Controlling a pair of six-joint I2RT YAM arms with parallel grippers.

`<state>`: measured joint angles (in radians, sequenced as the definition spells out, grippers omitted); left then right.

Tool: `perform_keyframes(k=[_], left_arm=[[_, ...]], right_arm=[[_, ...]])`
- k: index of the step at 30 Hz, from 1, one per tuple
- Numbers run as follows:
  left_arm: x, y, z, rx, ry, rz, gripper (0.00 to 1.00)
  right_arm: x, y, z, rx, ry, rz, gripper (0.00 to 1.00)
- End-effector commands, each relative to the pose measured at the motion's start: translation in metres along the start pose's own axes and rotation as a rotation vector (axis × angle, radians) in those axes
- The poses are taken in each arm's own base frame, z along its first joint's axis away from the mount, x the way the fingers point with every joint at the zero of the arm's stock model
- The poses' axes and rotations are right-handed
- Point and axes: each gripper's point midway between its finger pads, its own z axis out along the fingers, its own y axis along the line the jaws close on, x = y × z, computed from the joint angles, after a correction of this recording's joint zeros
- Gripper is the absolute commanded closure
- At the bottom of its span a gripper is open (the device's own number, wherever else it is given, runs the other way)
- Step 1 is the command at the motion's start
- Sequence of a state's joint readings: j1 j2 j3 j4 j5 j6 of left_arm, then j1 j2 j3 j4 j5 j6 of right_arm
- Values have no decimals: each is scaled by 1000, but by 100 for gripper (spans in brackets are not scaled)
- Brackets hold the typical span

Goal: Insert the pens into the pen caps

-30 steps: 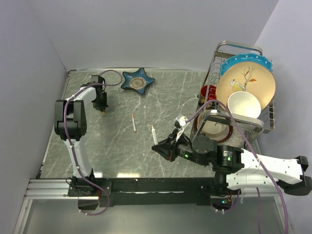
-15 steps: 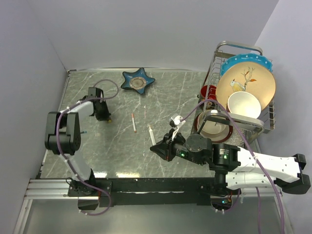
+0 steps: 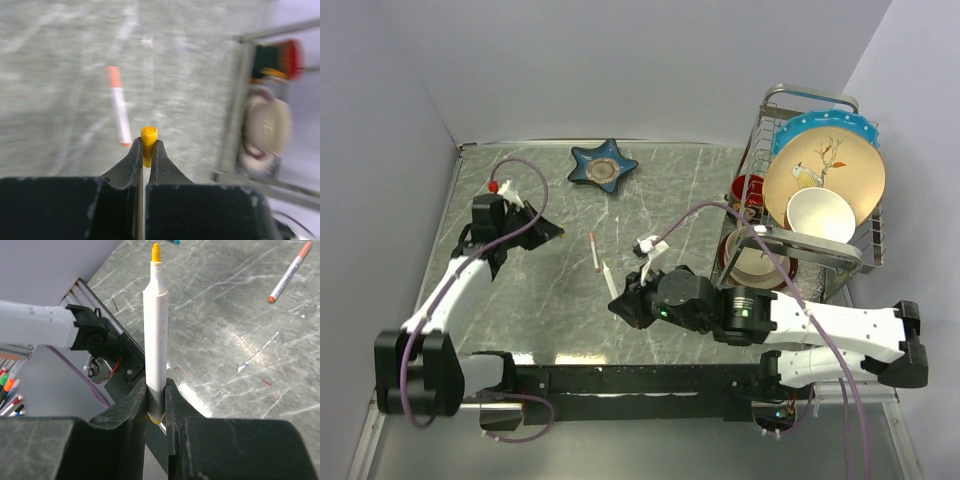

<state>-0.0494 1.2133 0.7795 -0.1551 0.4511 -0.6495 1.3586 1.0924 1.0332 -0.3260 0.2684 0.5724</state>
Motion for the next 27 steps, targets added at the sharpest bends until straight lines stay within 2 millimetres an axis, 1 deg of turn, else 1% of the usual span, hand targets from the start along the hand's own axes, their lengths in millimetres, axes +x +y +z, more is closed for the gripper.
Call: perform_keyframes(k=[1,3,4,5,6,7,9,12,15,21,27], left_arm=[[2,-64,-32,298,-34,1,99],[6,-81,-45,381,-37,14,99],[7,-94,-57,446,-69,47,99],[10,-103,-64,486,-62,33,99],[13,-108,-70,514,-67,36,99],[12,-117,-80,556,-98,58,99],[14,-126,-91,595,-111,49,99],[18,-140,-114,670,-159,65,99],[19,-147,-128,706,-193,85,99],[26,-156,-147,769,-220,139,99],[31,-156,-152,779,-220,139,99]], right_arm=[[-13,13,17,8,-17,21,100],[-11,14,25,17,-16,17,100],[-7,13,32,27,-4,14,100],[-10,14,36,25,-12,19,100],[-9,15,39,21,-6,19,100],[-4,13,47,36,10,15,100],[-4,13,57,38,17,22,100],[-2,13,66,41,23,26,100],[-1,12,71,42,20,36,100],[-6,14,72,16,-8,58,100],[-15,15,68,2,-54,82,100]])
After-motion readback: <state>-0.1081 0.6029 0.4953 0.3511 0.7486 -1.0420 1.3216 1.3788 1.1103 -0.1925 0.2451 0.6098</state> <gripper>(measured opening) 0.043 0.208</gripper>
